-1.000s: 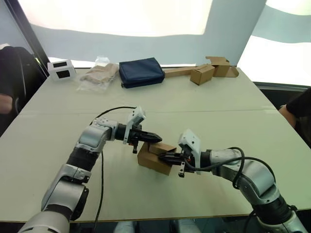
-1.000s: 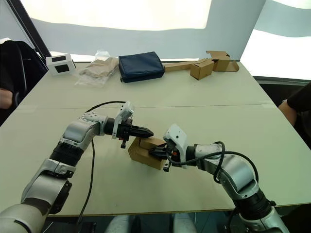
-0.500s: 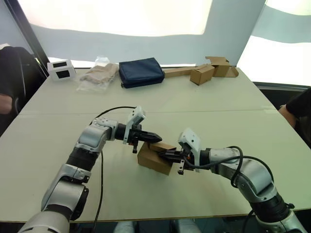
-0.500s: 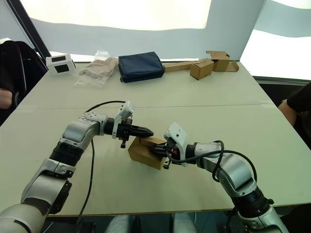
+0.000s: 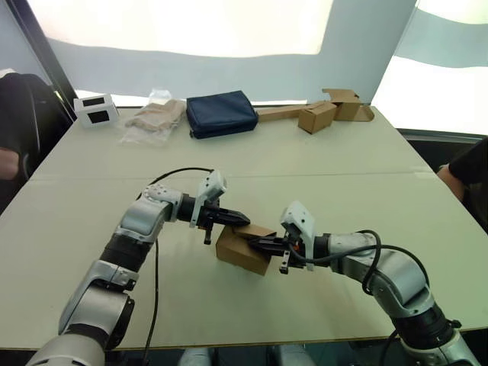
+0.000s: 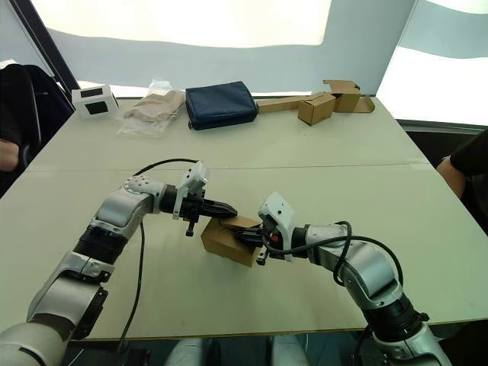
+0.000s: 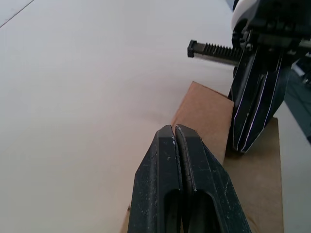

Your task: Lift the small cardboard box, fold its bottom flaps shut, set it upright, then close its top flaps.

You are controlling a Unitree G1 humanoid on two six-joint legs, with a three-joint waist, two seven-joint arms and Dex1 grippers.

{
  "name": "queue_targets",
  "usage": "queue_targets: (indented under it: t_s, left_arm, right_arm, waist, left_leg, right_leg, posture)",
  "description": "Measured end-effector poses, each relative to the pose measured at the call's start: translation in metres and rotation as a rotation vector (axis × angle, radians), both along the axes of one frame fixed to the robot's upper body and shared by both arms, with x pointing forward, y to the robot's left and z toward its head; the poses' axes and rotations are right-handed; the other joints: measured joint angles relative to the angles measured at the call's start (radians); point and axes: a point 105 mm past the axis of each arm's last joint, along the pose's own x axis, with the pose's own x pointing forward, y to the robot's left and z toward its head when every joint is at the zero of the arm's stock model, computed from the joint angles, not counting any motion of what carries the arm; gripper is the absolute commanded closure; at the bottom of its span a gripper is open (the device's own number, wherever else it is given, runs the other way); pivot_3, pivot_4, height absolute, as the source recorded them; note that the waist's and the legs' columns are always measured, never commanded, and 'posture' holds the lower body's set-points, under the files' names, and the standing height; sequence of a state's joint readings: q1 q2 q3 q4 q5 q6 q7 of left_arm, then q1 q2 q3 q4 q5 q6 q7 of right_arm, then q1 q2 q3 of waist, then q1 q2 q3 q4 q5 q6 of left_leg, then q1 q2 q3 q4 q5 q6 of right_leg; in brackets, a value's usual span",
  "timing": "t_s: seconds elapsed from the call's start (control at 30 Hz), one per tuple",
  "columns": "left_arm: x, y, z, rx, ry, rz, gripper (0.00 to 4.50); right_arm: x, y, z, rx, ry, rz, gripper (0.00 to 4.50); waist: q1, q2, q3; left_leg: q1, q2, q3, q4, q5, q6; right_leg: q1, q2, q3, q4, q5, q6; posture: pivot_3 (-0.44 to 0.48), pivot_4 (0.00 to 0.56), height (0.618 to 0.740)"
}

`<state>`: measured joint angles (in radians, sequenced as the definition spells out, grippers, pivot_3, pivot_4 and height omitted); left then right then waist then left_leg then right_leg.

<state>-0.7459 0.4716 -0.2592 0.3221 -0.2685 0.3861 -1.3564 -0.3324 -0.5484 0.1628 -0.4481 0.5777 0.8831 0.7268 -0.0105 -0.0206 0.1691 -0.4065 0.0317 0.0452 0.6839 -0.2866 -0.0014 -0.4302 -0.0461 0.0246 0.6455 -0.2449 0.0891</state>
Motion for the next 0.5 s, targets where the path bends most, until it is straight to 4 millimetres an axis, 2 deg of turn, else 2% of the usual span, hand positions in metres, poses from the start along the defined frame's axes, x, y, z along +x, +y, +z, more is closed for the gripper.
queue_targets:
  t_s: [0.1,0.27,0.43,0.5]
  left_arm:
    - [0.000,0.001,-0.001,0.007,-0.023,-0.005,4.45]
    - [-0.001,0.001,0.001,0.015,-0.036,-0.009,4.45]
    - [-0.002,0.001,0.006,-0.011,0.008,0.011,4.45]
    - [-0.003,0.000,0.014,-0.046,0.030,0.021,4.45]
  right_arm:
    - [-0.002,-0.002,0.018,0.058,-0.006,-0.004,4.50]
    - [0.003,-0.006,0.059,0.168,-0.076,-0.038,4.50]
    - [0.007,-0.010,0.068,0.164,-0.111,-0.064,4.50]
    - [0.008,-0.011,0.070,0.151,-0.127,-0.069,4.50]
  waist:
    - [-0.001,0.000,0.000]
    - [-0.001,0.000,0.000]
    - [-0.002,0.000,0.000]
    - [-0.003,0.000,0.000]
  left_leg:
    - [0.000,0.000,0.000,0.000,0.000,0.000]
    - [0.000,0.000,-0.001,0.000,0.000,0.000]
    - [0.000,0.000,0.000,0.000,0.000,0.000]
    - [-0.001,0.000,-0.001,0.000,0.000,0.000]
  right_leg:
    - [0.000,0.000,0.000,0.000,0.000,0.000]
    - [0.000,0.000,0.000,0.000,0.000,0.000]
    - [0.000,0.000,0.000,0.000,0.000,0.000]
    - [-0.001,0.000,0.000,0.000,0.000,0.000]
  posture:
    - [0.000,0.150,0.740]
    - [0.000,0.150,0.740]
    - [0.000,0.150,0.740]
    - [0.000,0.150,0.740]
